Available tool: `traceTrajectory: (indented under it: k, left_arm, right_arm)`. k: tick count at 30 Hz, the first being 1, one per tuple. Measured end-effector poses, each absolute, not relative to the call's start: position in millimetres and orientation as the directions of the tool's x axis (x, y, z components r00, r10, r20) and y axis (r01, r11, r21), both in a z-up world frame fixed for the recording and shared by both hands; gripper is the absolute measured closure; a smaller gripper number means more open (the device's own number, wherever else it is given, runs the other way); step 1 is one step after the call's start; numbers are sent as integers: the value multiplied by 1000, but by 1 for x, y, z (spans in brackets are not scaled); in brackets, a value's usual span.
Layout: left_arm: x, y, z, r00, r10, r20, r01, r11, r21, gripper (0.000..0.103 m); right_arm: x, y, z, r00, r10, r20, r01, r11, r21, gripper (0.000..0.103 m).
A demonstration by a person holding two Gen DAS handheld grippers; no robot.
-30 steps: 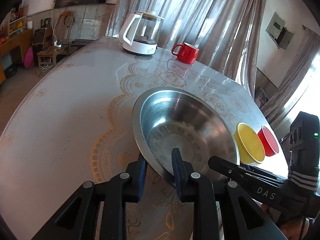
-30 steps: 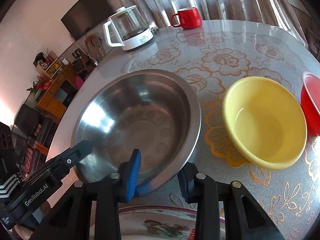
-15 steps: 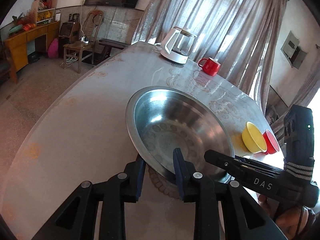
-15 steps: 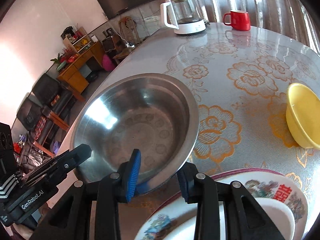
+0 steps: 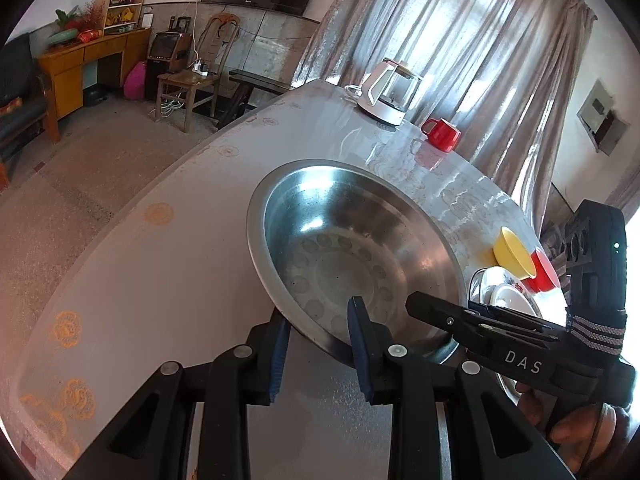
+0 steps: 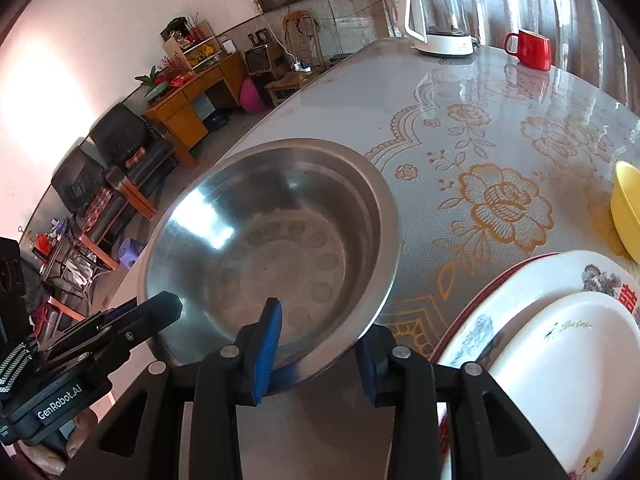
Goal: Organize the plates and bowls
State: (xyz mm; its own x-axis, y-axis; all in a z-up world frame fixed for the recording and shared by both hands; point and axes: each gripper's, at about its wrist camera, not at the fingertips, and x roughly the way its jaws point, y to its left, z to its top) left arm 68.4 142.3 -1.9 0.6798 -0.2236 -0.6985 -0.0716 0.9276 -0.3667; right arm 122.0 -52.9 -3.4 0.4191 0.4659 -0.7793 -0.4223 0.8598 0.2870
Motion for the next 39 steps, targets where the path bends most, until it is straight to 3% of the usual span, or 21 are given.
traceTrajectory:
  k: [4,8,16,26,34,39]
  left_arm:
    - [63,148,-2,669,-226,-708,-82,924,-373,73]
    - [55,152,2,684,-194,-704,-94,932,-349,65]
    - [53,152,24,727,-134,-674,-104,948,-301,65]
    - [87,85,50,725,-226,-651,72,964,-255,61]
    - [118,22,52,657,-279,-700,176,960,-217,61]
    - [139,-9,48,586,-344,-734,233,939,-254,61]
  right_arm:
    - [117,-49,-3,404,482,-777,-442,847,296,67]
    - [114,-48,-4,398,501,-769,-449,837,313,66]
    - [102,-86,11,469,526,-709,-414,841,349,63]
    - [99,-193,35,622,516,-589,-248,843,477,57]
    - [106,-268,30,694,408,-593,-51,850,524,49]
    - [113,-302,25,723,358,-591,28,840,543,49]
